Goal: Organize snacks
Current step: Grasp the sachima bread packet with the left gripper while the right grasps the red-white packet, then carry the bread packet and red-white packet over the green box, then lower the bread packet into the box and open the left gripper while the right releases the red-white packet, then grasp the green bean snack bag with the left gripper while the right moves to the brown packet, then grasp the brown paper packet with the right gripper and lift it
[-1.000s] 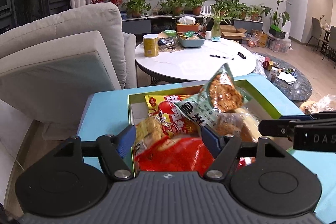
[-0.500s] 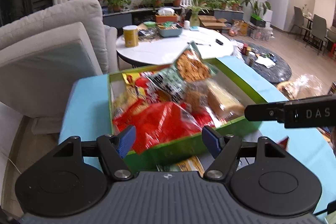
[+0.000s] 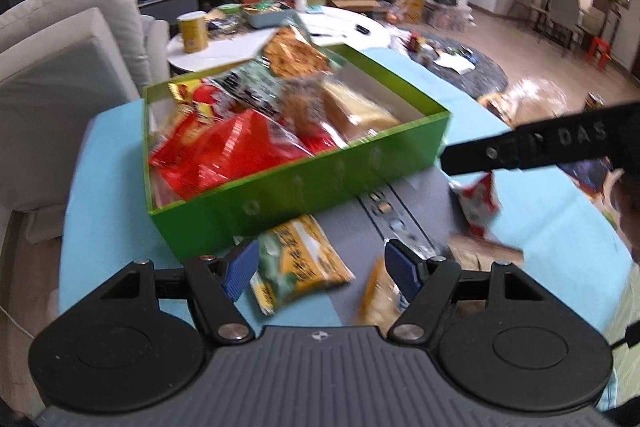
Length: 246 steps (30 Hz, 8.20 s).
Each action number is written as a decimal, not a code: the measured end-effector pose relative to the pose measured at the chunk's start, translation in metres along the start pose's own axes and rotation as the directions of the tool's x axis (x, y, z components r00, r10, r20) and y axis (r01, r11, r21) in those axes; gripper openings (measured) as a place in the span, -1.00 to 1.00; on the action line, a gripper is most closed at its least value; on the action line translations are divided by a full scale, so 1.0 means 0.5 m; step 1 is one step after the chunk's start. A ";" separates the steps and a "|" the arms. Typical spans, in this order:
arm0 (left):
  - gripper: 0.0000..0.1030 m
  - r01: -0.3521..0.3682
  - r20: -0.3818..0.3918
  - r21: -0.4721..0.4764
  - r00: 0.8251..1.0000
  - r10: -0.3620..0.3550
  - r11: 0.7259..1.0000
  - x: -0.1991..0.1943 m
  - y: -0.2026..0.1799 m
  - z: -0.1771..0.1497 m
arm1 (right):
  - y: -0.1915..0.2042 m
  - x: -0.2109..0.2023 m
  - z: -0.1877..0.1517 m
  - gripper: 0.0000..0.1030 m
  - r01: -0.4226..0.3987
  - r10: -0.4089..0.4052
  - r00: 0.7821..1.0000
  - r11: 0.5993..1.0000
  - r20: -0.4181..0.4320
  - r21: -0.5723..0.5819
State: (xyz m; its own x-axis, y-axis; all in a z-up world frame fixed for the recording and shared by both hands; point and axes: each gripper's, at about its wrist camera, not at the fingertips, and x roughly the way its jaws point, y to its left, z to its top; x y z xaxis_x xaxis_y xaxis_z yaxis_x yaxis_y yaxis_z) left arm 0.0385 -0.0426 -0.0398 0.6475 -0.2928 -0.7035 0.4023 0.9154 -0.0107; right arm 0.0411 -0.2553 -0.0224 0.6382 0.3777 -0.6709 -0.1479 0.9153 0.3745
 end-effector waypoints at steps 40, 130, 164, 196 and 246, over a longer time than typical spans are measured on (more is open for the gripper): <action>-0.23 0.000 -0.076 -0.003 0.997 0.000 1.000 0.018 -0.016 -0.036 | -0.102 0.040 -0.045 0.61 0.193 -0.188 0.978 0.980 -0.095 0.041; -0.23 -0.156 0.067 -0.220 0.982 0.175 0.963 0.139 0.152 0.242 | -0.006 0.131 0.161 0.60 0.070 -0.060 0.994 0.992 0.095 -0.105; 0.38 -0.208 0.084 -0.244 0.969 0.234 0.947 0.093 0.166 0.196 | -0.049 0.121 0.141 0.65 0.090 -0.087 0.993 0.995 0.086 -0.032; 0.50 -0.095 -0.112 -0.123 0.990 0.082 0.988 0.096 0.047 -0.001 | -0.039 0.015 0.007 0.65 0.123 -0.122 0.992 0.992 0.024 -0.020; 0.13 -0.120 -0.106 -0.220 0.989 0.099 0.968 -0.009 0.062 -0.088 | -0.015 0.014 -0.153 0.79 0.111 -0.126 0.968 0.991 -0.217 -0.077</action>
State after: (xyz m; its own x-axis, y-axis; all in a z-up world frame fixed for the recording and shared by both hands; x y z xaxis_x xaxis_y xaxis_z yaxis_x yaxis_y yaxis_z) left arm 0.0196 -0.0008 -0.0681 0.6118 -0.1701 -0.7725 0.1692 0.9821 -0.0824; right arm -0.0112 -0.2488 -0.0787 0.4726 0.2810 -0.8353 -0.1339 0.9597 0.2471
